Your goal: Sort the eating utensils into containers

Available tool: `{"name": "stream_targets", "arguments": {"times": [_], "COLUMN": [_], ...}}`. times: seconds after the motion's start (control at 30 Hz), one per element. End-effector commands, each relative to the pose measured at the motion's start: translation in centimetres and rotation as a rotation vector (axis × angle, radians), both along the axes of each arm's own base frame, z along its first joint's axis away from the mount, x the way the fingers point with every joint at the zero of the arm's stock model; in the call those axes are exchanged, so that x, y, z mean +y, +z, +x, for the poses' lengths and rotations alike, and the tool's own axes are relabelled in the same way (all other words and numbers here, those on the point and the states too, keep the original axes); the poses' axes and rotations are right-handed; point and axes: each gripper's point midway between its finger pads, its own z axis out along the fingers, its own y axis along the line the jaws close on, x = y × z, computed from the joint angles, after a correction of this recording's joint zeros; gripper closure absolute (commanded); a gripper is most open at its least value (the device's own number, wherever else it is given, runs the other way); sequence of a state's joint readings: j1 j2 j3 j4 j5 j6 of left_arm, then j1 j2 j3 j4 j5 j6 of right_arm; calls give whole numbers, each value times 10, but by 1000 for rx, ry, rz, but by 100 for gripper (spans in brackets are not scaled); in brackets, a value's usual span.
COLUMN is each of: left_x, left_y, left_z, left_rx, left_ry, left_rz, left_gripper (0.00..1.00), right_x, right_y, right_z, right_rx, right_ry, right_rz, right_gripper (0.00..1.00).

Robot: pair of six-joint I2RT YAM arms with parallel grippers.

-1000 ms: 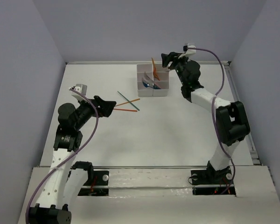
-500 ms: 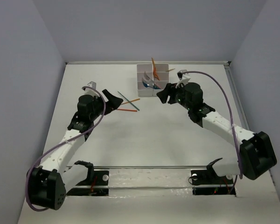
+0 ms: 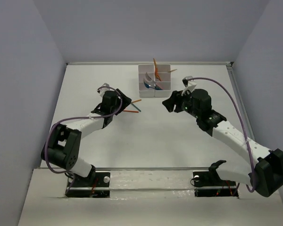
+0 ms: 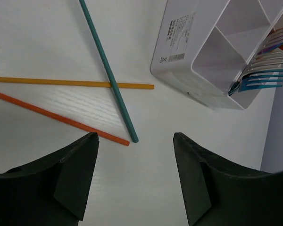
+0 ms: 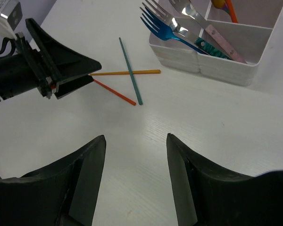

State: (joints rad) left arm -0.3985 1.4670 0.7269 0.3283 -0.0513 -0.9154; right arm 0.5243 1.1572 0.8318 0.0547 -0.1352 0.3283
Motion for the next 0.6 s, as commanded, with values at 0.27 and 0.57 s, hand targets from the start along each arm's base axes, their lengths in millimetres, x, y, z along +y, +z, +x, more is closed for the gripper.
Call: {"name": "stream_targets", "arguments": {"times": [0.27, 0.57], "left_x": [-22, -31], "left_y": [-3, -24], "left_z": [54, 51], "left_rx": [-21, 23], "left_ry": [95, 121], "left_rz": [110, 208], "left_gripper": [42, 51], "right_x": [1, -2], "right_y": [-2, 2], "right_z": [-14, -18], "right_rx": [-21, -49], "right_ry": [43, 39], "right_rz": [12, 37], "right_gripper": [41, 41]}}
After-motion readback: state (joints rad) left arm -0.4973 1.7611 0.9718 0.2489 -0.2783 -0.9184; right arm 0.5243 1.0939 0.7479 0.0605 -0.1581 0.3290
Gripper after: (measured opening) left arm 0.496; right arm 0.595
